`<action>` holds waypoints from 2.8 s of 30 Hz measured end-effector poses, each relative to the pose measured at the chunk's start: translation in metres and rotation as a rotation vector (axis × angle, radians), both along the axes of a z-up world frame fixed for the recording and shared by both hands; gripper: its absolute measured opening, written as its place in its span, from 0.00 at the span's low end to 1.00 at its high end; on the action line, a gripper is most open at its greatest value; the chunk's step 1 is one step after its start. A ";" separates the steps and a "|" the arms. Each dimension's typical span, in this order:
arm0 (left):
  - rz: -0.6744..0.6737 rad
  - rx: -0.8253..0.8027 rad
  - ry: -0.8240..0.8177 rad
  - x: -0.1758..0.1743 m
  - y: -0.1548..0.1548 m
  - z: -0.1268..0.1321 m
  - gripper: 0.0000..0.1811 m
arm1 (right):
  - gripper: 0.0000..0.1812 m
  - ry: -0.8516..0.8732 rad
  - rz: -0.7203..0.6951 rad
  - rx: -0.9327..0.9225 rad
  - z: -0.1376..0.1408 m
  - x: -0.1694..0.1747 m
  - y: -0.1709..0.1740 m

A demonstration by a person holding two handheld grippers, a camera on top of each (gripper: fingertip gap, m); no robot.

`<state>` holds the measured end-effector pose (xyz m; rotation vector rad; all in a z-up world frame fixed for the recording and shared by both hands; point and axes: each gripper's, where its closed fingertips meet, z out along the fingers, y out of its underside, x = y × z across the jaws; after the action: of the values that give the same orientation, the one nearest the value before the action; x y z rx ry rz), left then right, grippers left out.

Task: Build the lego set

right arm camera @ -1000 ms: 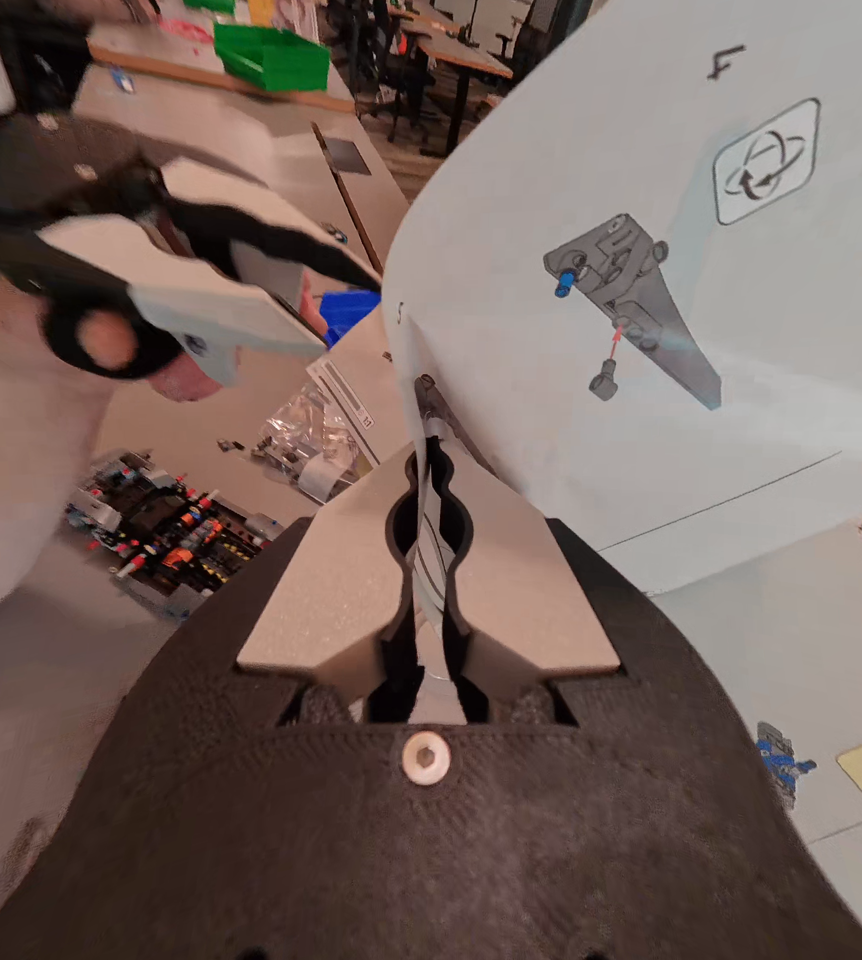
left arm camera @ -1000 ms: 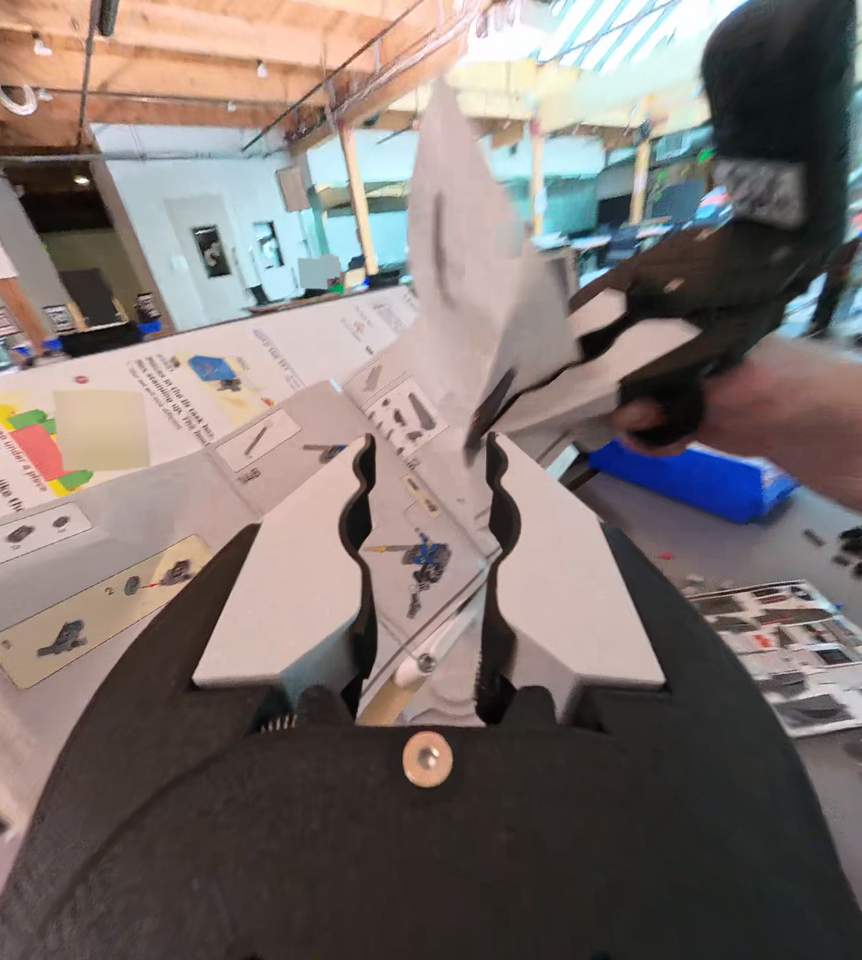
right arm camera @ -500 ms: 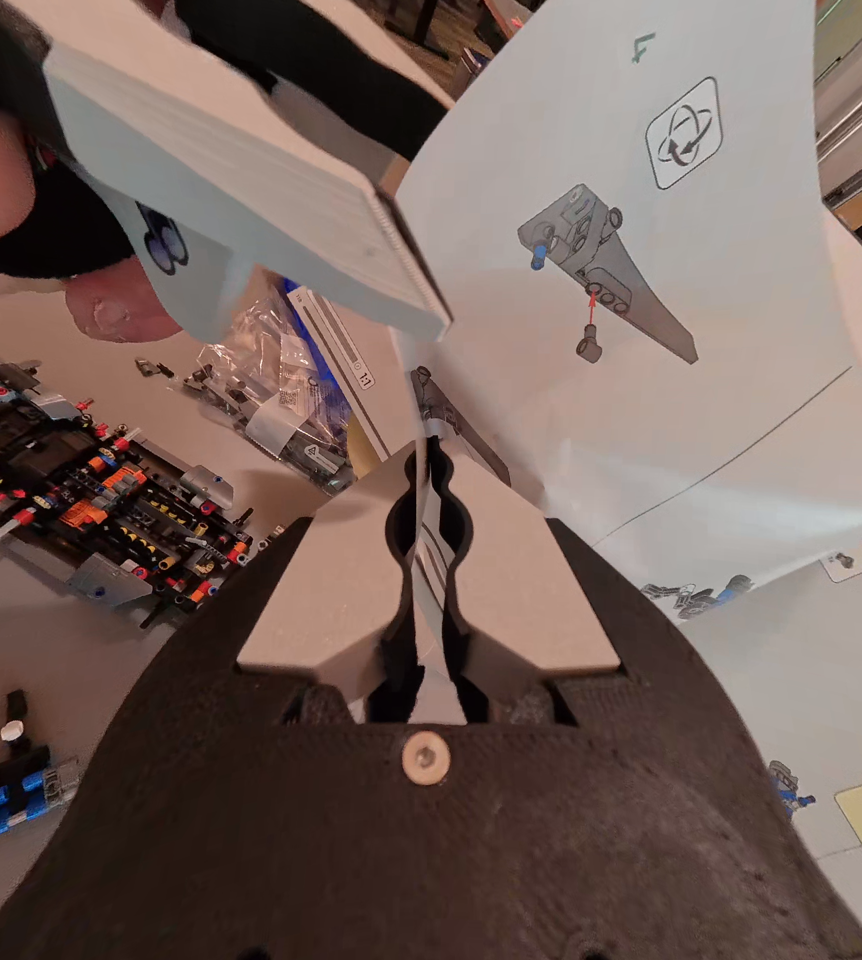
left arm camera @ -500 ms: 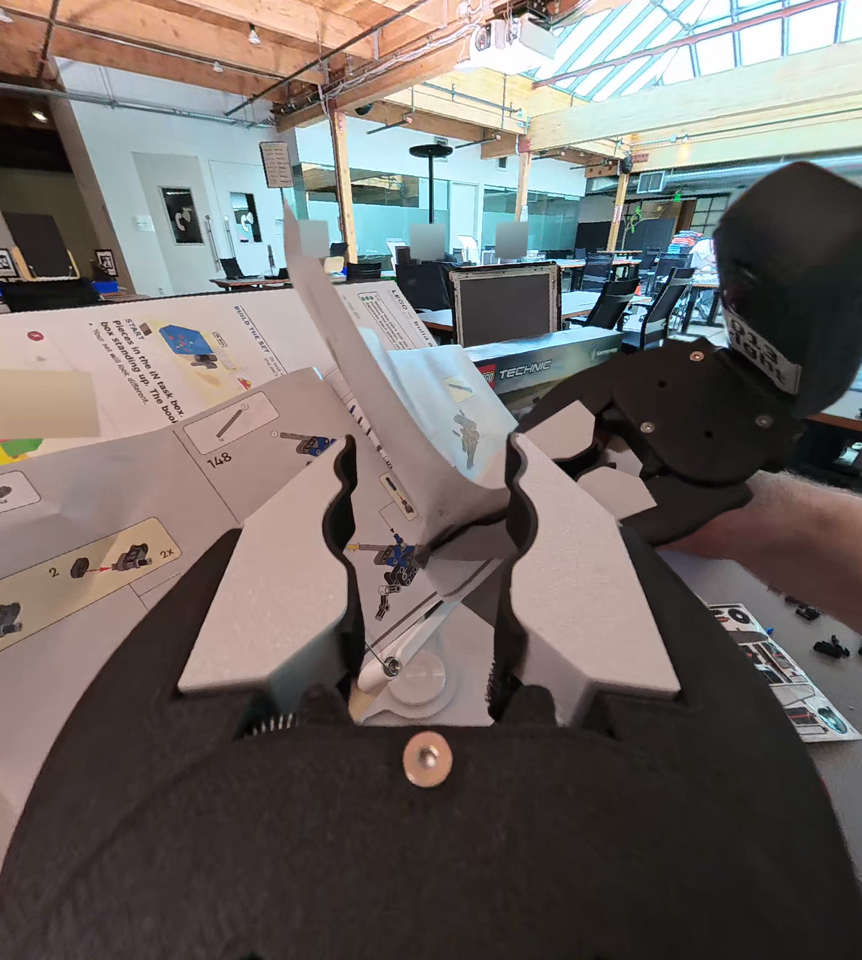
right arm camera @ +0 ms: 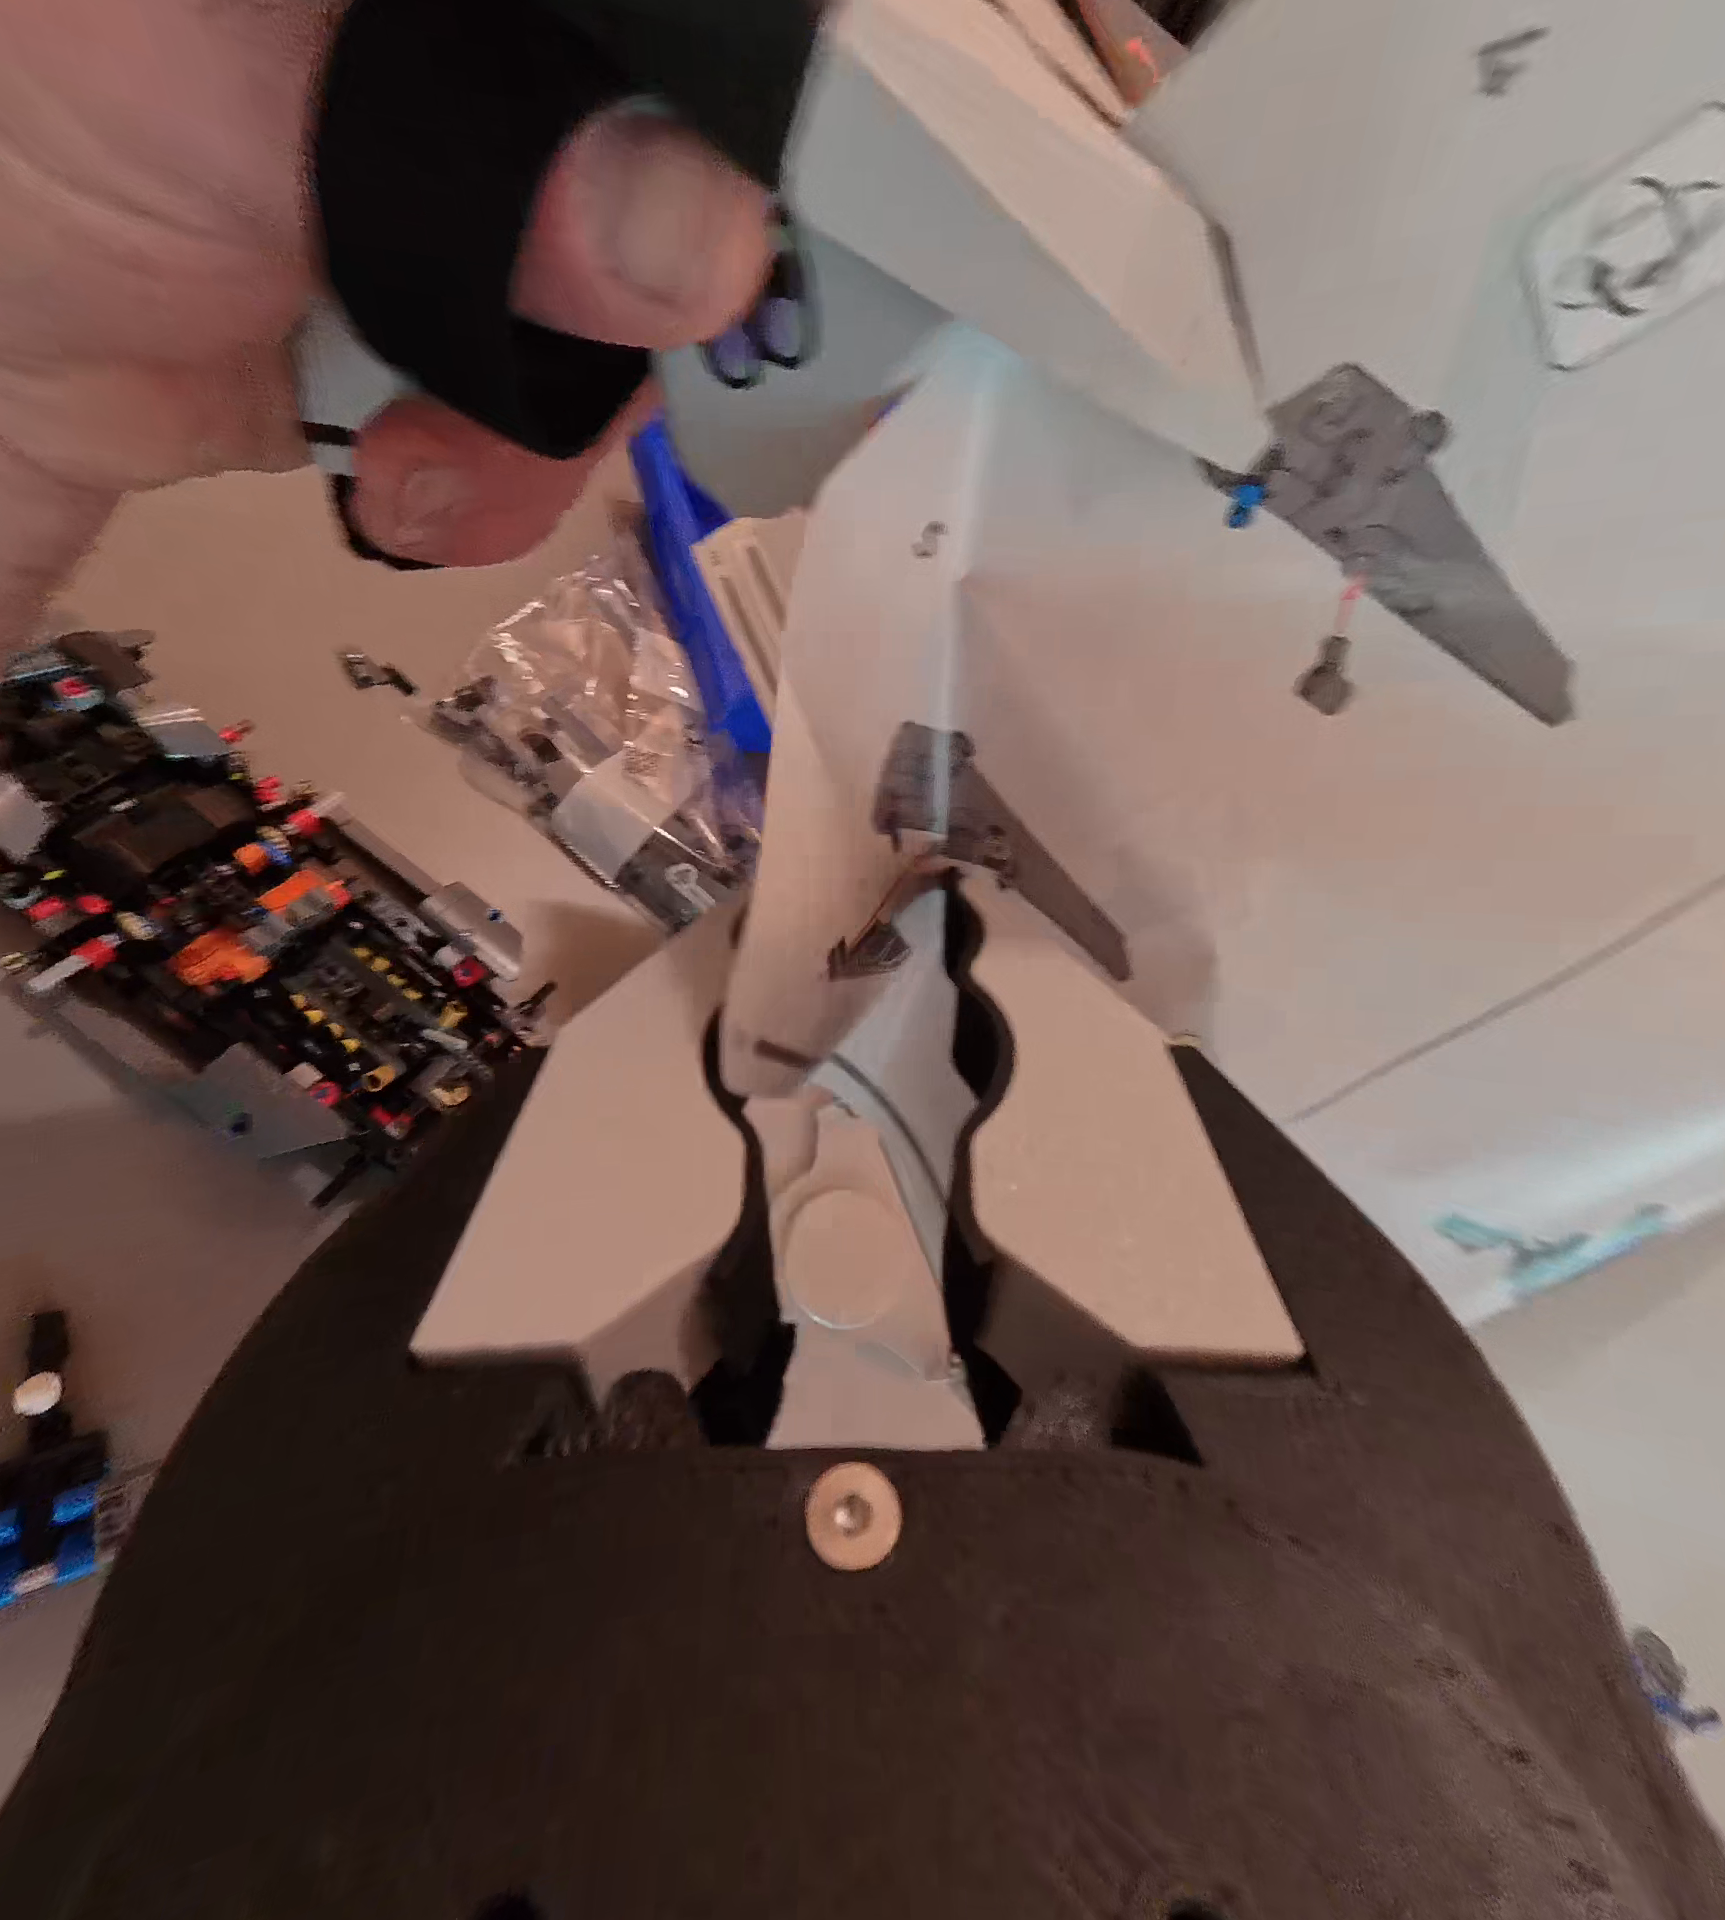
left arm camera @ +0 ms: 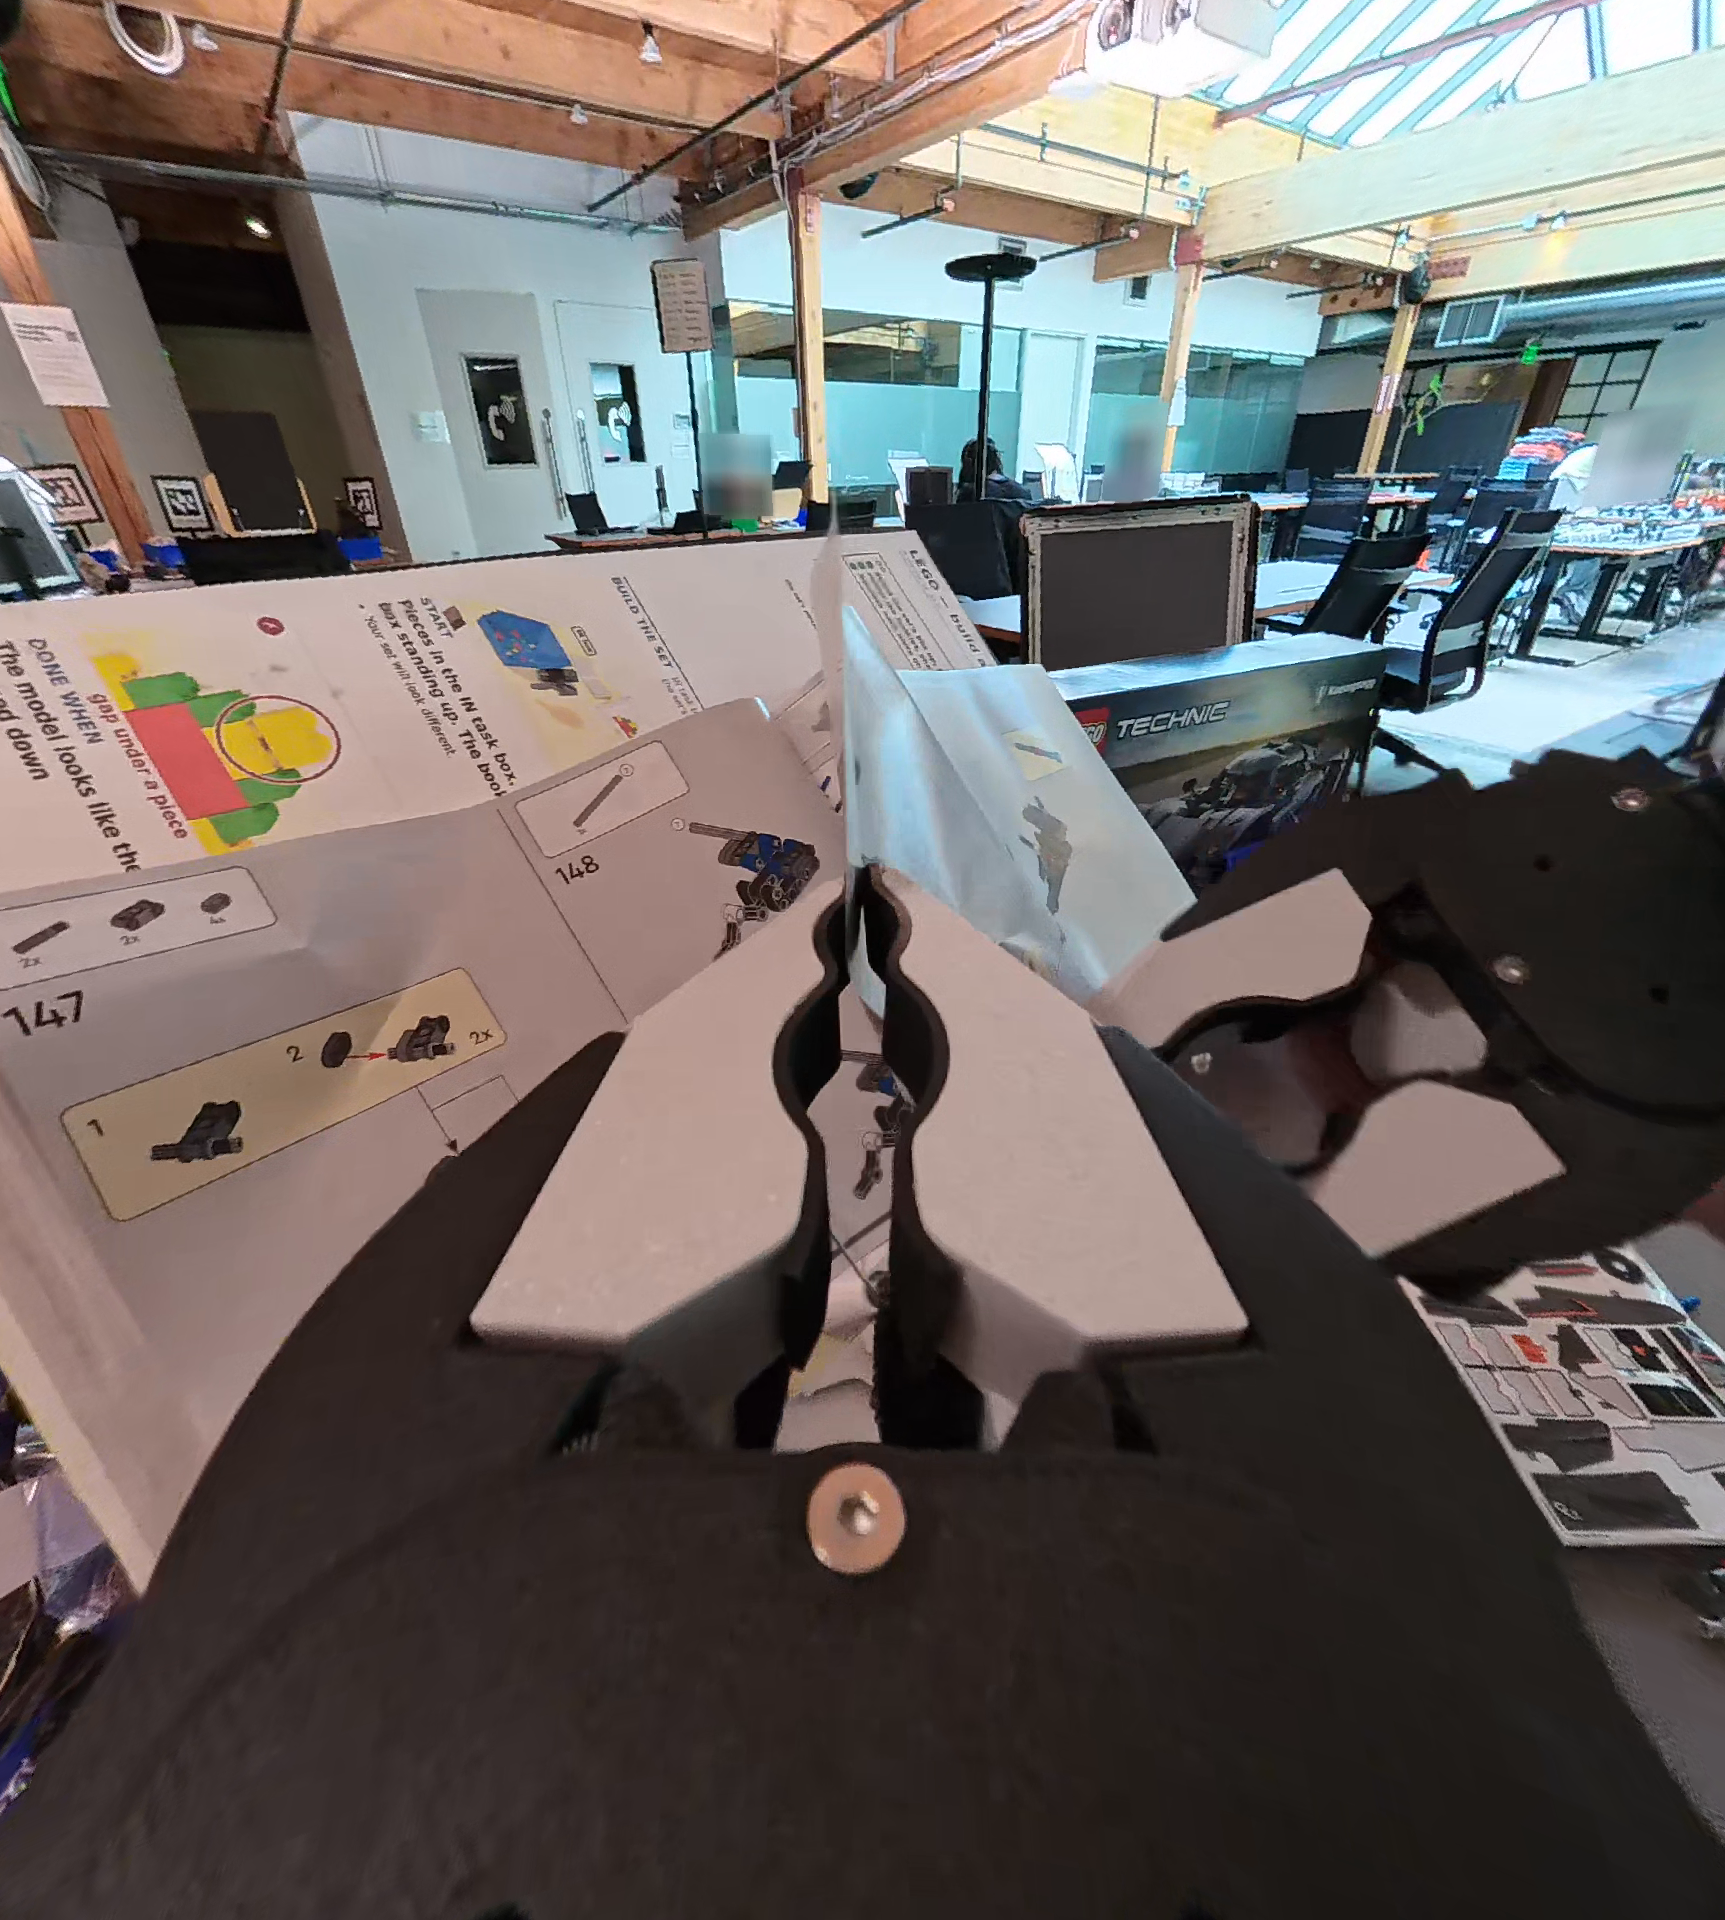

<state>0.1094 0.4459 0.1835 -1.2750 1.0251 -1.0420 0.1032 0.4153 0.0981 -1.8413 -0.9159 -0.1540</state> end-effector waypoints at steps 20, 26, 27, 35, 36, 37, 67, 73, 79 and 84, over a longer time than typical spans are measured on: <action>0.042 -0.015 -0.118 -0.028 0.027 0.011 0.00 | 0.15 -0.055 0.085 -0.012 -0.046 -0.012 -0.017; 0.091 0.008 -0.095 -0.033 0.037 0.006 0.00 | 0.16 -0.061 -0.004 0.045 -0.037 -0.002 0.015; 0.117 0.030 -0.082 -0.034 0.040 0.004 0.00 | 0.16 -0.040 -0.012 0.044 -0.035 0.000 0.019; 0.102 0.003 -0.017 -0.034 0.054 -0.017 0.04 | 0.11 0.099 -0.118 0.018 -0.035 0.019 0.059; 0.105 -0.015 0.014 -0.033 0.058 -0.025 0.06 | 0.11 0.106 -0.117 0.016 -0.036 0.020 0.061; 0.102 -0.041 0.047 -0.033 0.062 -0.034 0.09 | 0.11 0.113 -0.113 0.018 -0.036 0.019 0.063; 0.163 0.085 -0.032 -0.040 0.045 0.002 0.00 | 0.18 0.105 -0.247 0.048 -0.052 0.016 0.059; 0.209 0.077 -0.026 -0.042 0.060 -0.004 0.00 | 0.00 0.041 -0.153 0.044 -0.057 0.000 0.065; 0.245 0.012 0.032 -0.045 0.086 -0.030 0.00 | 0.00 -0.145 -0.022 0.078 -0.070 -0.012 0.055; 0.234 -0.091 0.095 -0.044 0.113 -0.070 0.00 | 0.00 -0.207 -0.022 0.147 -0.066 -0.012 0.053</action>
<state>0.0650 0.5588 0.1136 -1.4916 0.8830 -0.8631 0.0907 0.4681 0.0316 -1.7208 -0.9993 -0.4219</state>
